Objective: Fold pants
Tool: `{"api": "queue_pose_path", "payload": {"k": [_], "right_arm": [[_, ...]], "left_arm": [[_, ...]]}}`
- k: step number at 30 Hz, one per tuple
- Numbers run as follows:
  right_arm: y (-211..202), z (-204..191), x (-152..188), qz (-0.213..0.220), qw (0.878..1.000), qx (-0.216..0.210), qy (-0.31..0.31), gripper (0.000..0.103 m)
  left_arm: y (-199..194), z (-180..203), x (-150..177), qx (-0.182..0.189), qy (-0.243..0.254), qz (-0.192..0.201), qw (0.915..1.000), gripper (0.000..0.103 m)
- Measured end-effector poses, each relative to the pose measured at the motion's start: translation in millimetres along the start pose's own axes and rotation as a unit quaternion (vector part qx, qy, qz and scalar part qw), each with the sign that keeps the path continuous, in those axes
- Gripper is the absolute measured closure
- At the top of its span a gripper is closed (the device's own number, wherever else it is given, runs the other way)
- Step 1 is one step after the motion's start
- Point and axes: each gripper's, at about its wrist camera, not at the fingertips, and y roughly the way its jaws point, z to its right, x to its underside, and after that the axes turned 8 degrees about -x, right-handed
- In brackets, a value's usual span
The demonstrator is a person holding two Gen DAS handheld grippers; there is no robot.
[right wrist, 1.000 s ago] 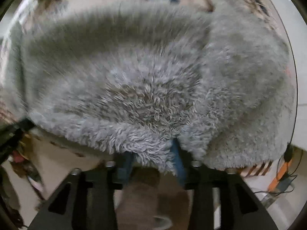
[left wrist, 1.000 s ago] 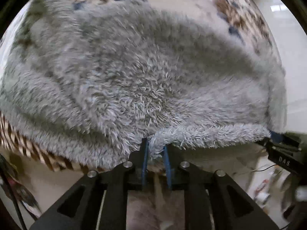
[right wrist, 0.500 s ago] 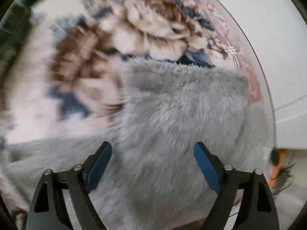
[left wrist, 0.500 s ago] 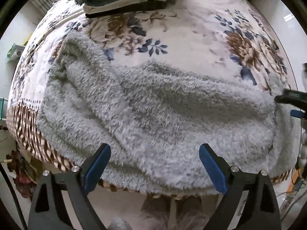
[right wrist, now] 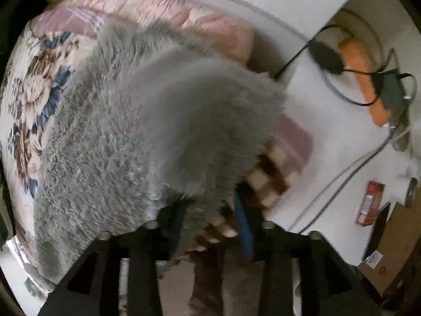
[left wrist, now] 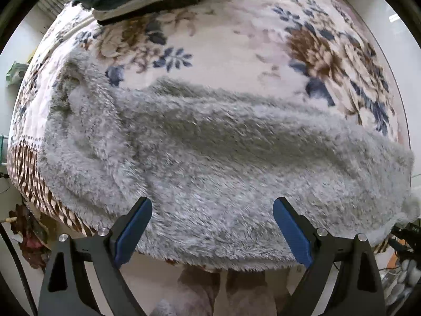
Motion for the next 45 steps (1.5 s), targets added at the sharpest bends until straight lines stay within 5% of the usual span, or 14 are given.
{"api": "queue_pose_path", "payload": {"k": [1, 5, 9, 17, 22, 24, 25, 26, 27, 30, 35, 40, 43, 45], "right_arm": [[-10, 1, 6, 0.013, 1.0, 0.008, -0.001, 0.033], [-50, -18, 36, 0.038, 0.999, 0.004, -0.009, 0.032], [-59, -98, 58, 0.031, 0.991, 0.006, -0.126, 0.032], [20, -337, 148, -0.032, 0.928, 0.056, -0.366, 0.032], [57, -435, 200, -0.053, 0.909, 0.067, -0.408, 0.032], [66, -458, 219, -0.055, 0.903, 0.079, -0.419, 0.032], [67, -462, 225, -0.055, 0.902, 0.081, -0.421, 0.032], [65, -466, 230, -0.051, 0.902, 0.085, -0.421, 0.032], [63, -465, 233, -0.049, 0.904, 0.085, -0.416, 0.032], [55, -454, 235, -0.065, 0.918, 0.073, -0.384, 0.032], [27, -432, 250, -0.086, 0.936, 0.05, -0.339, 0.032], [-3, -397, 278, -0.105, 0.941, 0.037, -0.32, 0.032], [-13, -384, 294, -0.123, 0.941, 0.031, -0.313, 0.032], [-32, -362, 296, -0.133, 0.946, 0.017, -0.296, 0.032]], "left_arm": [[-2, 0, -1, 0.0, 0.0, -0.001, 1.0, 0.009], [-17, -15, -10, -0.003, -0.01, 0.011, 0.9999, 0.009], [-24, -45, -31, -0.019, -0.028, 0.016, 0.9993, 0.009], [18, -161, -117, -0.085, -0.077, -0.002, 0.9934, 0.009], [80, -224, -171, 0.011, -0.135, -0.056, 0.9892, 0.011], [102, -236, -188, 0.047, -0.154, -0.078, 0.9839, 0.021], [113, -240, -194, 0.067, -0.163, -0.082, 0.9809, 0.043], [123, -244, -197, 0.088, -0.173, -0.089, 0.977, 0.082], [130, -248, -197, 0.099, -0.183, -0.097, 0.9733, 0.096], [115, -271, -176, 0.134, -0.214, -0.061, 0.9657, 0.097], [51, -345, -78, 0.138, -0.262, 0.014, 0.955, 0.097], [102, -398, 13, 0.107, -0.323, -0.071, 0.9378, 0.093], [134, -405, 55, 0.136, -0.371, -0.134, 0.9086, 0.087], [134, -404, 72, 0.151, -0.388, -0.143, 0.8979, 0.077]]}}
